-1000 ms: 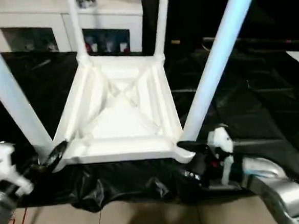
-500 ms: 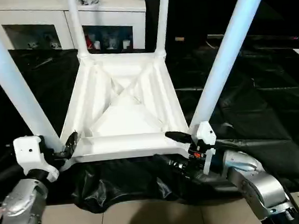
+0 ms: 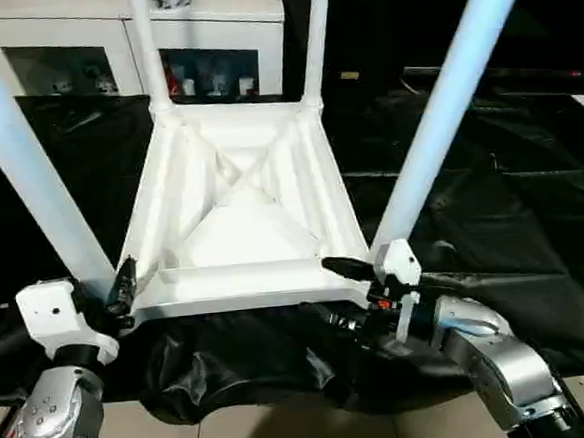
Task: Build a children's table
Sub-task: Flip table
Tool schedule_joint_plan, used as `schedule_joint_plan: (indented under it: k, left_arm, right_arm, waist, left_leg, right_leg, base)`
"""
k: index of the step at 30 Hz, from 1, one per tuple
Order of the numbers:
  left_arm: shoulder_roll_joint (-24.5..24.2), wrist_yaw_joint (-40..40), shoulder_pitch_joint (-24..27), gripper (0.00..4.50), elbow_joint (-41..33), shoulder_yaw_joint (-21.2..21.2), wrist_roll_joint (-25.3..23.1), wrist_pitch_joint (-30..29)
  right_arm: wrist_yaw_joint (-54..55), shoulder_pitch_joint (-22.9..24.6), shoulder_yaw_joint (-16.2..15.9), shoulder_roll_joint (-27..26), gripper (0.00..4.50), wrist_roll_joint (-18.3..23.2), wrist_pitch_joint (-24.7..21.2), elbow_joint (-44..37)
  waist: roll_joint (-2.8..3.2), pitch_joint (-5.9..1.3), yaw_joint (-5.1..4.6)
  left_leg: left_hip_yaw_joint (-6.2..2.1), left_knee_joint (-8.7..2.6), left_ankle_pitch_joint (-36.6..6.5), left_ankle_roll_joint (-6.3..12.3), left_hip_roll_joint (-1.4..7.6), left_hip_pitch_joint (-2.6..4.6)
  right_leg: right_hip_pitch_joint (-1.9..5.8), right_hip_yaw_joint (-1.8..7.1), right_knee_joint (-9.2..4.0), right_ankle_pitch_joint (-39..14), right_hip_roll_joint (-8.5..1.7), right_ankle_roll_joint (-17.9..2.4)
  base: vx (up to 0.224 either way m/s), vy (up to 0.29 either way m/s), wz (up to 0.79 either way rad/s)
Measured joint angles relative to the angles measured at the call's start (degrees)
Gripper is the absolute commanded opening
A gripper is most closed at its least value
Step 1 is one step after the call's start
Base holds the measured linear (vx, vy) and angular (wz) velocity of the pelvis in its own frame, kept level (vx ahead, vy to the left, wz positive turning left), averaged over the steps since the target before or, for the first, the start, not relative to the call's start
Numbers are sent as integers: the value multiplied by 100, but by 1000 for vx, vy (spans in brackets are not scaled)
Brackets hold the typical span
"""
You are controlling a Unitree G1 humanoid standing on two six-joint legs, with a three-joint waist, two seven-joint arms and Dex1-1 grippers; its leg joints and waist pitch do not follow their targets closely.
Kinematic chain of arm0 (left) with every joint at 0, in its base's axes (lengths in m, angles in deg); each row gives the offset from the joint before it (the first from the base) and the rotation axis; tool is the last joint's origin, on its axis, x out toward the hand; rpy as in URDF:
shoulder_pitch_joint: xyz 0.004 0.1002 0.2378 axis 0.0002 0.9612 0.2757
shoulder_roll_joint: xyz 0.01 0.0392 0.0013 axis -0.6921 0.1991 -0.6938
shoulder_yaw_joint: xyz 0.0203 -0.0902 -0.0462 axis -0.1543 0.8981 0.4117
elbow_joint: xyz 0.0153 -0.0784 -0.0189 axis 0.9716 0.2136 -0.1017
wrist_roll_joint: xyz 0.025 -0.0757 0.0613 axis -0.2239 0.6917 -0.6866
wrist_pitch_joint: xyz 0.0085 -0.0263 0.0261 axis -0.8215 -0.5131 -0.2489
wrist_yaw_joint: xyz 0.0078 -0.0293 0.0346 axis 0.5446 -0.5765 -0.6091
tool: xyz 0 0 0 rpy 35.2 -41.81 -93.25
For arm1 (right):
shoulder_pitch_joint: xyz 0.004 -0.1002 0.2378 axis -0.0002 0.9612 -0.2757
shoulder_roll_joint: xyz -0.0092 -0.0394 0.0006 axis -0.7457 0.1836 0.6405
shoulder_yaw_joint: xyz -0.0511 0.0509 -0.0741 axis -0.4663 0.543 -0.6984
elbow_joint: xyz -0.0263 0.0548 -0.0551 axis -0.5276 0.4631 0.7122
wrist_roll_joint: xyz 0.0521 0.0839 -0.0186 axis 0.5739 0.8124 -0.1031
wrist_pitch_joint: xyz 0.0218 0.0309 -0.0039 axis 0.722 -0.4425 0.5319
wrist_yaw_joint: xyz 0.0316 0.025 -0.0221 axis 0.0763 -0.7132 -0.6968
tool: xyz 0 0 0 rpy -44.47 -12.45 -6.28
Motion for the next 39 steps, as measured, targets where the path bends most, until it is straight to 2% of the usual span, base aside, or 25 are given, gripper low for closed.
schedule_joint_plan:
  k: [5, 11, 13, 20, 22, 24, 26, 29, 33, 39]
  left_arm:
    - [-76, -9, -2, 223, -60, -50, -85, -130]
    - [92, -61, -210, 216, -275, -100, 108, -841]
    - [195, -101, -286, 216, -314, -133, 172, -1013]
    - [899, -393, -743, 217, -267, -97, 876, -1476]
    - [1164, -487, -906, 217, -212, -17, 1184, -1638]
    - [1233, -494, -981, 217, -178, -7, 1363, -1778]
    - [1235, -472, -1012, 217, -179, -54, 1384, -1852]
    - [1225, -468, -1050, 215, -179, -108, 1368, -1890]
    - [1187, -467, -1092, 214, -179, -114, 1363, -1915]
    - [1176, -462, -1113, 214, -179, -117, 1364, -1983]
  right_arm:
    - [-11, -1, -89, -64, 450, -69, 128, 55]
    - [-28, -1, -176, -103, 450, -92, 210, 55]
    - [-44, -1, -179, -108, 450, -117, 238, 50]
    - [-75, 49, -174, -117, 450, -30, 201, -28]
    - [-72, 106, -131, -149, 450, 135, 12, -57]
    - [53, 151, -101, -276, 450, 175, -93, -28]
    - [327, 129, -2, -463, 450, 172, -110, 46]
    - [867, -9, 367, -784, 450, 201, -100, 295]
    - [1306, -132, 843, -1263, 450, 777, -224, 488]
    - [1472, -463, 1304, -1743, 450, 1488, -479, 658]
  waist:
    - [0, 0, 31]
    - [20, 13, 151]
    - [33, 18, 162]
    - [38, 20, 204]
    - [36, 20, 206]
    - [34, 20, 188]
    - [32, 19, 163]
    - [32, 18, 142]
    - [35, 17, 139]
    - [35, 17, 139]
  left_leg:
    - [1, -3, 0, 0, 1, 0]
    - [15, -3, 0, 0, 0, 0]
    - [25, -5, 0, 0, 0, -2]
    - [26, -6, 2, 3, 2, -16]
    - [27, -6, 4, 5, 2, -21]
    - [27, -6, 4, 6, 4, -28]
    - [26, -6, 5, 7, 6, -40]
    - [28, -6, 13, 14, 5, -59]
    - [29, -6, 37, 35, 5, -95]
    - [30, -6, 38, 35, 5, -95]
  right_leg:
    - [-1, -1, 1, -5, 0, 6]
    - [0, 4, 2, -5, -7, 7]
    - [1, 9, 4, -9, -12, 14]
    - [0, 9, 6, -5, -14, 8]
    - [-1, 7, 4, -8, -14, 12]
    - [-12, 7, 4, -11, -12, 16]
    - [-24, 6, 3, -12, -11, 16]
    - [-41, 7, 3, -13, -11, 16]
    - [-78, 6, 15, -12, -11, 15]
    - [-77, 6, 16, -10, -12, 14]
  base:
    - [0, 0, 0]
    - [0, 0, 0]
    - [0, 0, 0]
    - [0, 0, 0]
    - [0, 0, 0]
    - [0, 0, 0]
    - [0, 0, 0]
    - [0, 0, 0]
    - [0, 0, 0]
    - [0, 0, 0]
